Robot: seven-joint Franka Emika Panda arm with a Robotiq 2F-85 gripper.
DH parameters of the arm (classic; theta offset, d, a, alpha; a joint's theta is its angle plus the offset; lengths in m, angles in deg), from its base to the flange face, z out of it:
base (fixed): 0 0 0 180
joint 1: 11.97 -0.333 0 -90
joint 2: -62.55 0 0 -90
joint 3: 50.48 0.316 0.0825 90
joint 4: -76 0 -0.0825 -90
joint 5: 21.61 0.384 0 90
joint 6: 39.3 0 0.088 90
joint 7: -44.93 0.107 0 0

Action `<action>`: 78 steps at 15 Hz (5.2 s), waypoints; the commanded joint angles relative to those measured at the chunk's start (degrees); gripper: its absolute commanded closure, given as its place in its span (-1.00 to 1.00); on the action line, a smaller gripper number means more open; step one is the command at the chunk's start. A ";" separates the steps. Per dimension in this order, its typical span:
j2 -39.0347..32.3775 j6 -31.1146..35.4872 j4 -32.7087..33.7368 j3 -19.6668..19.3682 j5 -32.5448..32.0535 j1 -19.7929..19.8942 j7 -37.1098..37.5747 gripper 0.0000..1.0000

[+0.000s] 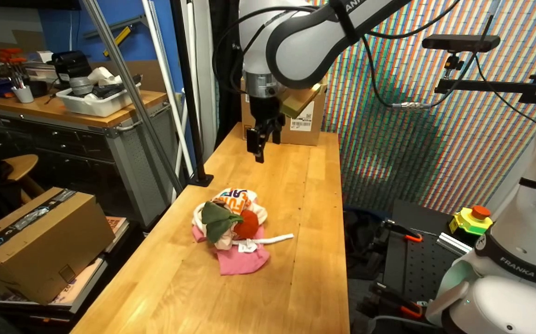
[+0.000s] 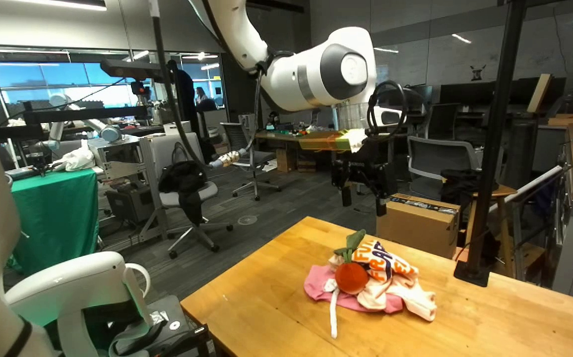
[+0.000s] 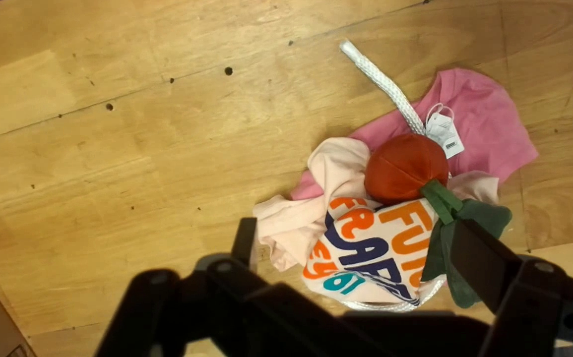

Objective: Move all the objects in the middle of the table to the right

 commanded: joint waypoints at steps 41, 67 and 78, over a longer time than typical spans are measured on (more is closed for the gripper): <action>-29.27 15.22 9.86 -2.36 -4.71 -7.06 -15.10 -1.00; -15.08 -10.42 11.03 -8.33 -15.02 -6.70 -9.15 0.82; -13.47 0.61 18.03 -15.81 -35.90 4.90 4.32 0.83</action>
